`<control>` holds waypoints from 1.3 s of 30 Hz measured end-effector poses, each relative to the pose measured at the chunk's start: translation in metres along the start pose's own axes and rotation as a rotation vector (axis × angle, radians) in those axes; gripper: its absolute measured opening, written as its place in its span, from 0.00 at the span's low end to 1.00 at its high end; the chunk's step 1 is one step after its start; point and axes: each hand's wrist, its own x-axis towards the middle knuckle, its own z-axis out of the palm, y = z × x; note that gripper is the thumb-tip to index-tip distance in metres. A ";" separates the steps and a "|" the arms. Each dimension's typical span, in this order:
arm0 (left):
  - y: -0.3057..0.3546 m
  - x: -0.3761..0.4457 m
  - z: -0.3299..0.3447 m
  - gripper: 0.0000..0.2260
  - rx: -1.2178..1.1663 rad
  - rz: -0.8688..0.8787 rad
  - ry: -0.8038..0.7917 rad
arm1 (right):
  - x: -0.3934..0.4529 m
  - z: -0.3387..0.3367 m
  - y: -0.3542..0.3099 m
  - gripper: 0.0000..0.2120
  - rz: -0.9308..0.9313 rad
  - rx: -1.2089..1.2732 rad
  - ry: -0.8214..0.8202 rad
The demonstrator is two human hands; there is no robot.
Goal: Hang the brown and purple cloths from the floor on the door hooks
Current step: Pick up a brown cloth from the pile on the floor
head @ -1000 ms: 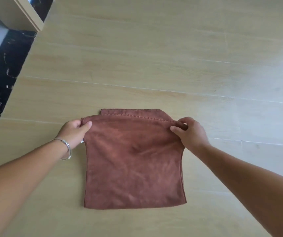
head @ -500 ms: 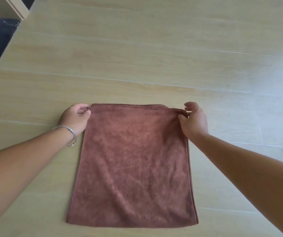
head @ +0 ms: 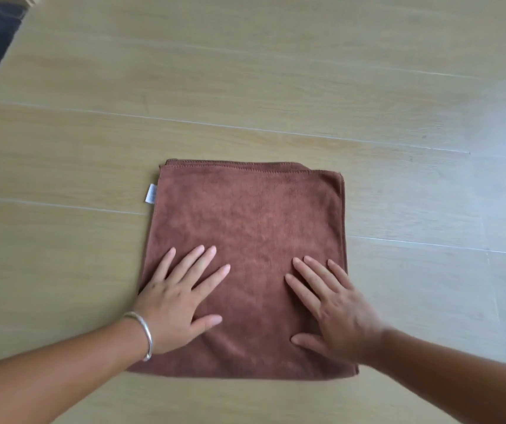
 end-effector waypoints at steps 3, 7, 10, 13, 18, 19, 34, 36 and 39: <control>-0.013 0.026 -0.008 0.35 0.003 -0.071 -0.029 | 0.026 -0.016 0.017 0.46 0.065 -0.035 -0.059; -0.030 0.061 -0.019 0.33 0.096 -0.169 -0.035 | 0.058 -0.033 0.038 0.45 0.157 -0.108 -0.028; -0.028 0.061 -0.030 0.31 0.061 -0.128 0.013 | 0.061 -0.040 0.037 0.40 0.164 -0.081 -0.007; -0.019 0.032 -0.031 0.34 0.028 -0.029 0.060 | 0.041 -0.033 0.033 0.41 0.032 -0.018 -0.045; -0.027 -0.006 -0.021 0.39 0.110 0.056 0.011 | 0.022 -0.033 0.034 0.46 -0.054 -0.092 -0.122; -0.029 -0.007 -0.023 0.40 0.117 0.075 0.015 | 0.023 -0.036 0.032 0.47 -0.054 -0.114 -0.151; -0.011 -0.007 -0.027 0.25 0.207 -0.014 0.096 | 0.024 -0.021 -0.009 0.21 0.118 -0.328 -0.019; -0.013 -0.001 -0.035 0.28 0.133 -0.038 0.081 | 0.028 -0.036 -0.002 0.20 0.112 -0.205 -0.004; -0.022 0.002 -0.042 0.32 0.026 -0.161 -0.078 | 0.032 -0.062 0.003 0.15 0.173 -0.057 -0.061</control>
